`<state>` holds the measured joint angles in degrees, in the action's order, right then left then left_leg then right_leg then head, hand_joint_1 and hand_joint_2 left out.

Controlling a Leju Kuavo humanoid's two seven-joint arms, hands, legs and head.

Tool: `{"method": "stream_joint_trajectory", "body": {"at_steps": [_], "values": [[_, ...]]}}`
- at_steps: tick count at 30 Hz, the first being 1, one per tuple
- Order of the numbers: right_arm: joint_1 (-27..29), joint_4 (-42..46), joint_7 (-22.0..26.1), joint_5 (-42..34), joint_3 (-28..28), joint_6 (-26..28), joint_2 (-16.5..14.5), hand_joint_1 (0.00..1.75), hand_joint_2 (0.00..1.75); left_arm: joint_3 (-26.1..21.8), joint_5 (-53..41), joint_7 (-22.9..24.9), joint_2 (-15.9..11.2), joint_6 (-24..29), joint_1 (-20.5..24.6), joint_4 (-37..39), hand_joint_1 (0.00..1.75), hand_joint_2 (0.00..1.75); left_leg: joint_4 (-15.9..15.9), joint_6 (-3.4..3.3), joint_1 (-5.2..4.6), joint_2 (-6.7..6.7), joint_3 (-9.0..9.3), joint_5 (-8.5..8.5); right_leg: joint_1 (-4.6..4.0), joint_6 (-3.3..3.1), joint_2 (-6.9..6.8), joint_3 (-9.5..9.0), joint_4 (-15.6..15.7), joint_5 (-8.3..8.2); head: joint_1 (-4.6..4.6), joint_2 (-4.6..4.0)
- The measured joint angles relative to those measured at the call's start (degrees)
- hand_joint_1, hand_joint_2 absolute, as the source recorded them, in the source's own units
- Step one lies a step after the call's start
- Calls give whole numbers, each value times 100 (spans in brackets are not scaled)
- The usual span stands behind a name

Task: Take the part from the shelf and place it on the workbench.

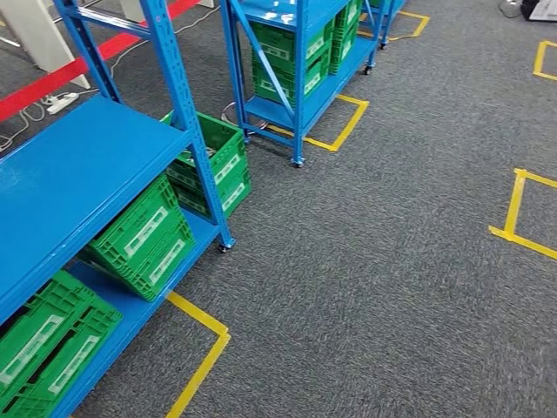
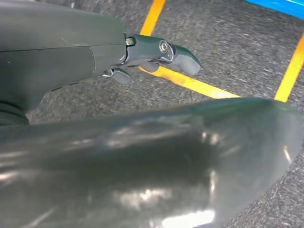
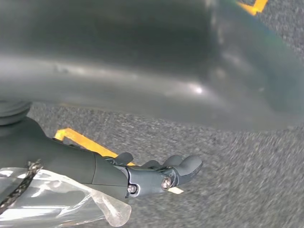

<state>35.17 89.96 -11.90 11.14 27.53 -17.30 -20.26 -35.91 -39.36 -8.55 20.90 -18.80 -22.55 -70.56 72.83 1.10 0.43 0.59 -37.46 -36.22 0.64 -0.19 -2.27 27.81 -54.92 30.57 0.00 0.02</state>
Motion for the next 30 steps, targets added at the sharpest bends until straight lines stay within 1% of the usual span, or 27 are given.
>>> {"method": "stream_joint_trajectory", "body": {"at_steps": [1, 2, 3, 4, 5, 6, 8, 9, 10, 11, 12, 13, 14, 15, 16, 17, 18, 19, 20, 21, 22, 24, 25, 26, 28, 29, 30], "values": [[-7, -8, 3, 3, 1, -9, 0, 0, 0, 20, 22, 22, 0, -1, -24, -18, 0, 0, -59, 20, 16, -27, 29, 106, 1, 8, -85, -11, -1, 26, 0, 0], [-13, -15, 8, 9, 1, -19, 0, 0, 0, 43, 53, 53, -1, -5, -52, -43, 0, 0, -333, 36, 33, -69, 168, 296, 5, 25, -160, -38, -4, 55, -1, 0], [-16, -21, 16, 16, 1, -28, 0, 0, 0, 65, 93, 92, -1, -12, -79, -73, 0, 0, -729, 49, 46, -174, 370, 493, 5, 53, -230, -79, -8, 89, -3, 0], [-18, -26, 25, 25, 4, -37, 0, 0, 0, 97, 129, 132, 0, -26, -97, -102, 0, 0, -1087, 40, 42, -290, 554, 627, -5, 91, -292, -117, -22, 126, -5, 0], [-20, -29, 36, 33, 10, -42, 0, 0, 0, 130, 160, 162, -1, -43, -111, -129, 0, 0, -1334, 8, 32, -370, 683, 699, -16, 128, -347, -149, -33, 156, -3, 0], [-27, -32, 43, 40, 18, -47, 0, 0, 0, 160, 186, 183, -1, -57, -123, -153, 0, 0, -1452, -34, 15, -419, 736, 706, -30, 161, -399, -176, -44, 180, 2, 0], [-58, -34, 54, 50, 28, -54, 0, 0, 0, 202, 219, 211, -4, -69, -159, -188, 0, 0, -1458, -134, -11, -329, 714, 692, -30, 203, -483, -237, -46, 199, 9, 0], [-77, -35, 57, 56, 29, -58, 0, 0, 0, 219, 231, 226, -1, -68, -186, -205, 0, 0, -1469, -170, -8, -283, 708, 700, -18, 229, -425, -249, -58, 229, 13, 0], [-90, -35, 62, 60, 30, -61, 0, 0, 0, 238, 239, 241, 1, -64, -209, -225, 0, 0, -1480, -209, -3, -233, 706, 710, -3, 252, -290, -222, -141, 306, 17, 0], [-97, -38, 66, 63, 32, -63, 0, 0, 0, 261, 248, 251, 3, -62, -222, -247, 0, 0, -1492, -247, 6, -179, 705, 722, 9, 271, -123, -120, -338, 436, 26, 0], [-96, -44, 69, 65, 38, -65, 0, 0, 0, 289, 256, 257, 6, -60, -227, -268, 0, 0, -1497, -277, 9, -121, 699, 729, 16, 281, 58, 49, -667, 610, 42, 0], [-92, -52, 72, 66, 44, -66, 0, 0, 0, 313, 266, 263, 5, -58, -228, -285, 0, 0, -1496, -298, 4, -54, 690, 730, 16, 279, 158, 261, -1082, 786, 51, 0], [-89, -64, 72, 68, 52, -67, 0, 0, 0, 336, 276, 275, 6, -58, -230, -298, 0, 0, -1495, -310, -3, 18, 685, 731, 13, 272, 195, 476, -1470, 904, 58, 0], [-88, -76, 72, 70, 61, -67, 0, 0, 0, 355, 290, 292, 7, -59, -238, -310, 0, 0, -1494, -314, -11, 96, 689, 730, 9, 261, 210, 637, -1718, 924, 59, 0], [-90, -85, 73, 74, 68, -67, 0, 0, 0, 371, 309, 316, 7, -63, -250, -322, 0, 0, -1494, -316, -18, 176, 699, 727, 5, 244, 220, 703, -1751, 826, 59, 0], [-91, -91, 73, 78, 74, -67, 0, 0, 0, 385, 331, 337, 7, -71, -262, -336, 0, 0, -1493, -316, -22, 259, 714, 725, 3, 220, 245, 667, -1562, 625, 58, 0], [-91, -93, 74, 81, 79, -68, 0, 0, 0, 401, 357, 352, 7, -86, -273, -350, 0, 0, -1493, -314, -24, 342, 728, 721, 1, 191, 331, 548, -1204, 366, 58, 0], [-93, -96, 75, 83, 84, -70, 0, 0, 0, 417, 379, 363, 8, -107, -280, -363, 0, 0, -1490, -305, -29, 421, 734, 716, 4, 160, 498, 413, -835, 169, 55, 0], [-91, -98, 78, 86, 91, -75, 0, 0, 0, 433, 398, 367, 9, -135, -285, -381, 0, 0, -1481, -288, -28, 504, 724, 712, 11, 141, 650, 287, -509, 50, 56, 0], [-90, -104, 80, 92, 102, -80, 0, 0, 0, 448, 416, 371, 11, -163, -291, -398, 0, 0, -1474, -260, -22, 579, 702, 715, 11, 128, 769, 196, -311, 9, 53, 0], [-91, -109, 84, 97, 113, -86, 0, 0, 0, 457, 427, 375, 13, -184, -301, -414, 0, 0, -1473, -223, -11, 655, 673, 724, 9, 123, 811, 151, -238, 35, 51, 0], [-98, -115, 88, 103, 127, -96, 0, 0, 0, 467, 448, 382, 14, -210, -339, -449, 0, 0, -1474, -142, 6, 765, 631, 744, 18, 93, 674, 97, -176, 24, 51, 0], [-103, -115, 91, 101, 131, -101, 1, 0, 0, 472, 454, 383, 14, -218, -358, -464, 0, 0, -1430, -108, -4, 692, 607, 707, 31, 66, 592, 80, -144, 8, 38, 0], [-101, -115, 93, 100, 133, -105, 1, 0, 0, 478, 457, 383, 13, -229, -369, -481, 0, 0, -1277, -77, -16, 537, 539, 600, 43, 34, 493, 62, -111, -5, 16, 0], [-91, -122, 96, 99, 137, -110, 1, 0, 0, 491, 458, 383, 12, -248, -366, -507, 0, 0, -659, -26, -25, 151, 259, 247, 38, -7, 284, 50, -84, 9, -25, 0], [-87, -128, 97, 99, 138, -110, 0, 0, 0, 496, 458, 383, 11, -256, -363, -515, 0, 0, -283, -3, -17, 50, 88, 84, 31, -19, 173, 52, -85, 32, -31, 0], [-89, -135, 97, 99, 139, -110, 0, 0, 0, 498, 459, 383, 11, -265, -368, -521, 0, 0, -27, 13, -10, 8, -22, 13, 26, -22, 73, 48, -86, 57, -31, 0]]}}
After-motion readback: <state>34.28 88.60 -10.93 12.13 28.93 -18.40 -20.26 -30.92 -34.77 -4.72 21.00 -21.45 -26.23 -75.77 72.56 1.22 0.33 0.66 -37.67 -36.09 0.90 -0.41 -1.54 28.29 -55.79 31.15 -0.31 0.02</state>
